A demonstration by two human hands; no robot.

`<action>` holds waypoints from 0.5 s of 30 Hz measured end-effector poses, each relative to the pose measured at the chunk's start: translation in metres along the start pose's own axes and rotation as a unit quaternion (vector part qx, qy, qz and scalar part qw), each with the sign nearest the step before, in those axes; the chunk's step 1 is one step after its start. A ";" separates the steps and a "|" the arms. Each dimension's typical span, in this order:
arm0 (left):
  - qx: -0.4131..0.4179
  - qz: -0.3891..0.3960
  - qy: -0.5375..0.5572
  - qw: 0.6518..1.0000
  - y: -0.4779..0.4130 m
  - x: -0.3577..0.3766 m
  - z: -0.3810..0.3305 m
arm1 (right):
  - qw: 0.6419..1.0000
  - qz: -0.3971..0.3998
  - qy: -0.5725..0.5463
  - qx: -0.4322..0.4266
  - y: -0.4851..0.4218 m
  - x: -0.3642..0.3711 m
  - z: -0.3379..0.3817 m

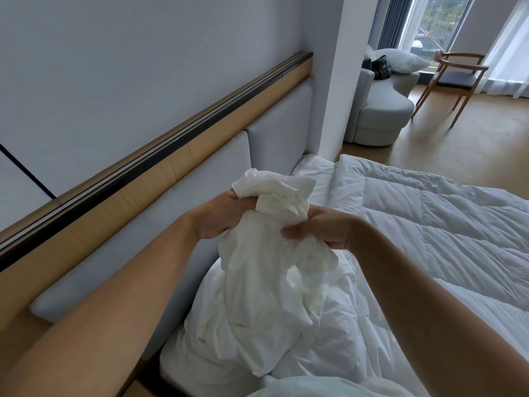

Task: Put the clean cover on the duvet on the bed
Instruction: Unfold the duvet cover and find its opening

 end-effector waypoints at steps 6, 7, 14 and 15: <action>-0.047 0.057 0.048 0.996 0.003 0.001 0.003 | 0.980 -0.154 -0.102 -0.079 -0.002 -0.008 0.006; -0.055 0.090 0.036 0.994 0.004 0.003 0.003 | 0.975 -0.173 -0.103 -0.093 -0.004 -0.007 0.007; -0.155 0.202 -0.109 0.961 0.009 0.000 0.013 | 0.979 -0.152 -0.066 -0.120 -0.012 0.001 0.010; -0.165 0.200 -0.117 0.959 0.011 0.000 0.014 | 0.979 -0.152 -0.061 -0.118 -0.013 0.001 0.010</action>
Point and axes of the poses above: each hand's wrist, its own y-axis away from the middle knuckle, its own x-axis out of the palm, z = x × y, the point moved 2 cm from there along -y, towards the middle knuckle, and after that the axes turned 10 degrees about -y, right-handed, at the moved point
